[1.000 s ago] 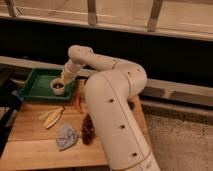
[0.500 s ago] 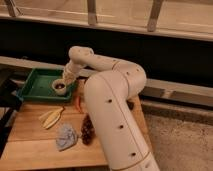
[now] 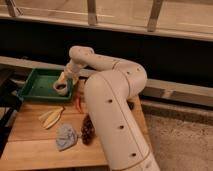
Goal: Stack cups into tray
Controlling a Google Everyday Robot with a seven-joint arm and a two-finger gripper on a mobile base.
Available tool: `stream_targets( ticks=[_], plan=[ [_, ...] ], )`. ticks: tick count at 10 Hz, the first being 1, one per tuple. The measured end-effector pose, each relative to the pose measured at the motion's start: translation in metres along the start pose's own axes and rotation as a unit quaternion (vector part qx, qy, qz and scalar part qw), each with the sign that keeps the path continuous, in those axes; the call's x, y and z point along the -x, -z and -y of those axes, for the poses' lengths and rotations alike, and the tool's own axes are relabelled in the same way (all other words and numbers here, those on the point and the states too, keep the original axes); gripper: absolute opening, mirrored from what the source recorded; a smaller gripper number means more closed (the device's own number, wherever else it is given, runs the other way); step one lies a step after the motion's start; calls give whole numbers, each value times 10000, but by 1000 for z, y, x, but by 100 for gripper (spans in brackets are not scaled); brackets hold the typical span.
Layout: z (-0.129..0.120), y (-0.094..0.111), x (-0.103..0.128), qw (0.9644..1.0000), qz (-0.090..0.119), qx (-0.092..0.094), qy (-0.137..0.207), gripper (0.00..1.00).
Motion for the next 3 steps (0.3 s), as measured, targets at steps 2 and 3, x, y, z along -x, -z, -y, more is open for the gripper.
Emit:
stream_targets(
  ticks=[2,3],
  plan=[
    [-1,0,0,10000,-2,2,6,63],
    [-1,0,0,10000,-1,2,5,63]
  ],
)
